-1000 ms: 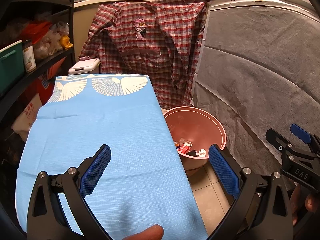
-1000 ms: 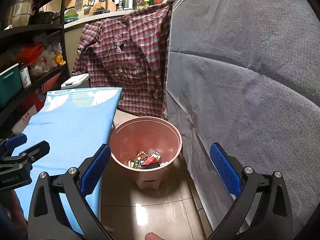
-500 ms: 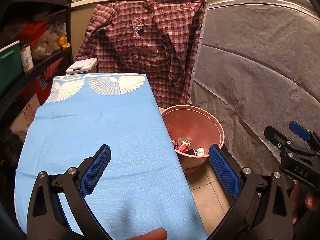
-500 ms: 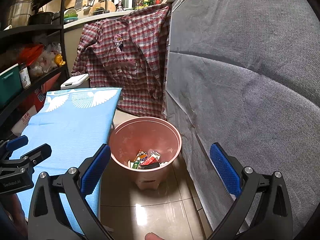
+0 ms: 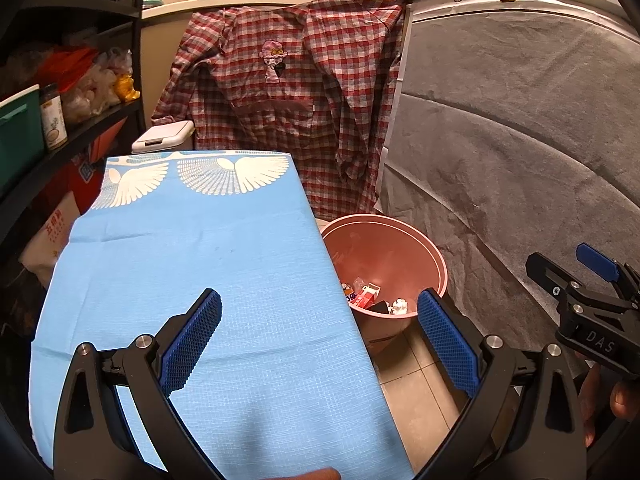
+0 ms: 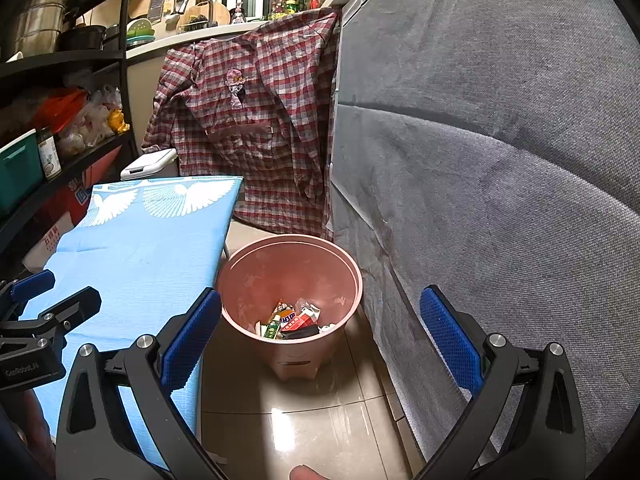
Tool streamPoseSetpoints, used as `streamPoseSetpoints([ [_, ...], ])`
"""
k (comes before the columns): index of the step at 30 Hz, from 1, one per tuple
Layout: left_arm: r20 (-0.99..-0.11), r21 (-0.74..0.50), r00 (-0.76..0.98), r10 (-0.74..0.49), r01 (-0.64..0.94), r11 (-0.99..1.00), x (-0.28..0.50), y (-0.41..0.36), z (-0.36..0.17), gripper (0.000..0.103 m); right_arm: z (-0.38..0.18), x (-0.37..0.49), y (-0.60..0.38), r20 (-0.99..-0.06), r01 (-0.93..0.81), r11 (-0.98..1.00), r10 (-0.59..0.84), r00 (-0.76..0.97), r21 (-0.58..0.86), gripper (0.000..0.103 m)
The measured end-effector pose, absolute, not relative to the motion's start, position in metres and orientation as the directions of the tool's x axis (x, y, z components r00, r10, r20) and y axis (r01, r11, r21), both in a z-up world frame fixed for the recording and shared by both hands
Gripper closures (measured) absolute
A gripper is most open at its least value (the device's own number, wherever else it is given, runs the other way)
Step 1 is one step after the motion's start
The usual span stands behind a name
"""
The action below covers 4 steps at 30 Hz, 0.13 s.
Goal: Collect trash
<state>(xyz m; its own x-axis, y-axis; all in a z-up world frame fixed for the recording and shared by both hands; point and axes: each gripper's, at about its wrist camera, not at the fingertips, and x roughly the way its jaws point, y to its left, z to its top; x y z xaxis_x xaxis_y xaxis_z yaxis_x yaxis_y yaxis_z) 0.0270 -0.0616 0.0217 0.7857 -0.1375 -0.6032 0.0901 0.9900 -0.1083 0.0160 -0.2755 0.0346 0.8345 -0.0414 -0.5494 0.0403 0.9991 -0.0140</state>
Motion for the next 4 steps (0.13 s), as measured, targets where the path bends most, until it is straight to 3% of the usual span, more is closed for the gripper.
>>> streamPoseSetpoints([
  [4, -0.608, -0.112, 0.782, -0.136, 0.085, 0.99, 0.0267, -0.0601, 0.0204, 0.008, 0.0344, 0.016, -0.2755, -0.549, 0.039, 0.999, -0.041, 0.835, -0.014, 0.005],
])
